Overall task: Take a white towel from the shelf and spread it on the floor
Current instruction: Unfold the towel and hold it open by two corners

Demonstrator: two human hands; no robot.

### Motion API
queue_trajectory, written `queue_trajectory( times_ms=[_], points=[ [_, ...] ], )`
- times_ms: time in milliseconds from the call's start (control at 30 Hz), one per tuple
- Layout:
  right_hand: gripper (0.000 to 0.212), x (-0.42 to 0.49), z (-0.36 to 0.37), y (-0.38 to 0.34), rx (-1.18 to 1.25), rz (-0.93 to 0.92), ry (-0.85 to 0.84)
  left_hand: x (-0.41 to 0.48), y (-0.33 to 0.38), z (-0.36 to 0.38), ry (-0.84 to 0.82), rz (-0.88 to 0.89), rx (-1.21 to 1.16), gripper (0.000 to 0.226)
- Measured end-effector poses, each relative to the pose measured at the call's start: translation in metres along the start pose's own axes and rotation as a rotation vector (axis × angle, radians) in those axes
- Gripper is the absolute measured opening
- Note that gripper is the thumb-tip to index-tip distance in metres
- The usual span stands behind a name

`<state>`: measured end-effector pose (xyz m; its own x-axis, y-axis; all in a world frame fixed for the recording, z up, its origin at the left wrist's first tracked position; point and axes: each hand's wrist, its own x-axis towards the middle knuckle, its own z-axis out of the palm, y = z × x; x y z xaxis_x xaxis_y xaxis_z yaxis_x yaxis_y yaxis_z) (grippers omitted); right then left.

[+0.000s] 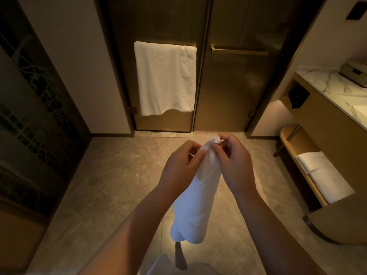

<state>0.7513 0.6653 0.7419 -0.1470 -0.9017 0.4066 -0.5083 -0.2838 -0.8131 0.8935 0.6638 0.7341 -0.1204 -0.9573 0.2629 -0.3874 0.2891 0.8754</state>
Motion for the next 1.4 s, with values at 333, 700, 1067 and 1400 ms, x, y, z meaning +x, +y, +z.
queue_trajectory(
  times_ms=[333,700,1067,1400],
  points=[
    [0.014,0.002,-0.022,-0.004,-0.095,-0.008,0.059,-0.003,-0.012,-0.005,0.098,-0.013,0.079,0.013],
    [0.046,0.0,-0.034,-0.018,-0.266,-0.113,-0.202,0.022,0.021,-0.001,0.09,0.161,0.044,0.006],
    [0.01,-0.003,-0.022,-0.01,-0.118,0.02,-0.232,0.02,0.026,-0.01,0.015,0.116,-0.141,0.01],
    [0.009,0.0,-0.035,-0.013,-0.132,-0.071,-0.122,0.009,-0.002,-0.019,-0.143,0.081,0.058,0.02]
  ],
)
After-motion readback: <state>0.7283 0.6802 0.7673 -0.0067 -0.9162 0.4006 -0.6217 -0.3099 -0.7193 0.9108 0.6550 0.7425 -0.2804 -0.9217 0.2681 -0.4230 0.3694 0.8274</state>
